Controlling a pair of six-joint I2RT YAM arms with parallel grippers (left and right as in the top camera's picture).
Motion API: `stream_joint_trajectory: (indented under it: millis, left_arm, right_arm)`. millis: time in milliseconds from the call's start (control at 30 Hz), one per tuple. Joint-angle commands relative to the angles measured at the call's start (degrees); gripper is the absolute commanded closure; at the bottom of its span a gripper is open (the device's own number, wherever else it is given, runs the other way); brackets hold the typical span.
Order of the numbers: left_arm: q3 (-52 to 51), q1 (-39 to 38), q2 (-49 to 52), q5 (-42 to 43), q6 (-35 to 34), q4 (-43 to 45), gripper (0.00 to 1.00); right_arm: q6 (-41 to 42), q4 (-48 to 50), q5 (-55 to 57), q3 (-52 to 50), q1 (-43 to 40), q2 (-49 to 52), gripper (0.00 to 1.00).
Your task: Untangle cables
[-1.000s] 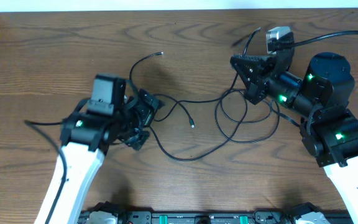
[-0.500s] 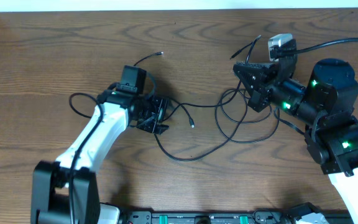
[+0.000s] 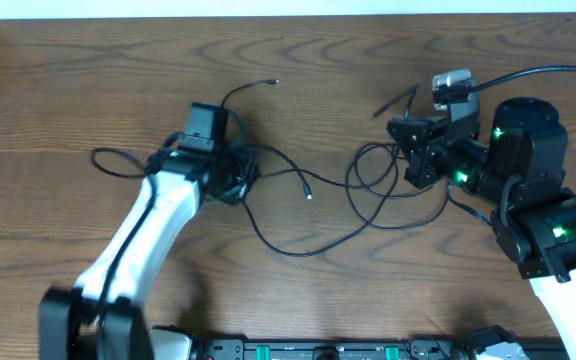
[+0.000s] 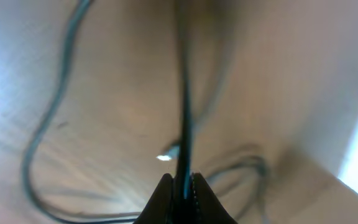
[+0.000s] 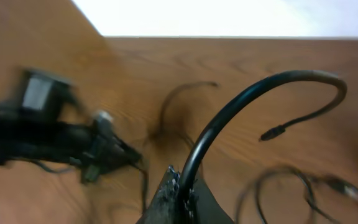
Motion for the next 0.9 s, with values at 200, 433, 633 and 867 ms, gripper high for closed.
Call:
stream_joint_trajectory:
  millis: [200, 433, 633, 867]
  left_arm:
    - [3.4, 0.3, -21.5, 3.4, 18.6, 16.6, 0.93]
    - [3.4, 0.2, -30.7, 8.0, 20.3, 21.1, 0.92]
    - [3.4, 0.2, -31.3, 12.8, 18.6, 29.9, 0.93]
    - [3.4, 0.2, -30.0, 29.7, 19.7, 37.9, 0.93]
  right_arm:
    - [-0.8, -8.0, 14.7, 0.4, -0.4, -0.2, 0.99]
    - [0.0, -9.8, 4.2, 0.3, -0.3, 3.1, 0.99]
    - [-13.8, -9.6, -14.8, 0.3, -0.3, 10.2, 0.99]
    - [-13.8, -2.0, -36.2, 0.3, -0.3, 23.5, 0.99]
